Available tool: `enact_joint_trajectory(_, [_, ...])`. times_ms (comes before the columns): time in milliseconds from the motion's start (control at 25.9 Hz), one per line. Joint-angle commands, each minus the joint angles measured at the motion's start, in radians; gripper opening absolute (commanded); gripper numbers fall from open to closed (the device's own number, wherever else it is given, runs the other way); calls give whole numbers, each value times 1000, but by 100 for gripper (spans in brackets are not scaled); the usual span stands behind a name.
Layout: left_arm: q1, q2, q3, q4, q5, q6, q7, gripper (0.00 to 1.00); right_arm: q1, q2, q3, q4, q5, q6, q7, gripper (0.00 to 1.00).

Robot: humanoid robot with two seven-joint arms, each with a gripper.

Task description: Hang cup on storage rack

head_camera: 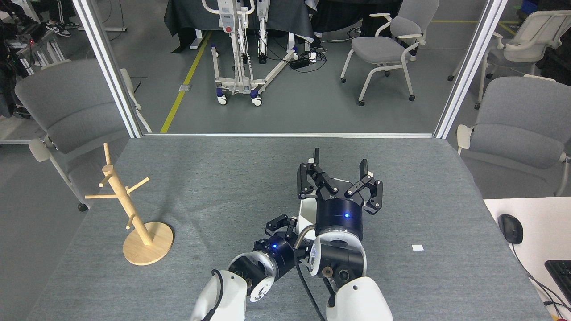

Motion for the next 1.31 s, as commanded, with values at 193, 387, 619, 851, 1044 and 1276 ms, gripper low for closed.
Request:
enact_joint_trajectory(193, [311,253,123,-313,-46,71,45,0,73,-190,-496,47,-194,-604,-45,99])
enact_joint_trajectory(387, [515,328,290,-411,-46,71,78,0,190,-237,-671,93,-192,-845,-157,99])
enact_joint_trajectory(619, [641,357,483,-416,-50,83,111,0,317,-251,-677,85,-183,-909,-231,99])
enact_joint_trajectory(851, [571,350,789,-416,-50,86,113,0,327,-240,-669,92,-93,-903,-231,99])
enact_joint_trajectory(1044, [508,359,879,-419,-52,88,102,0,322,-239,-666,95,-96,-896,-220,99])
enact_joint_trajectory(1276, [422,360,890,-413,-106,102,93,0,319,-203,-663,93,-80,-893,-215,99])
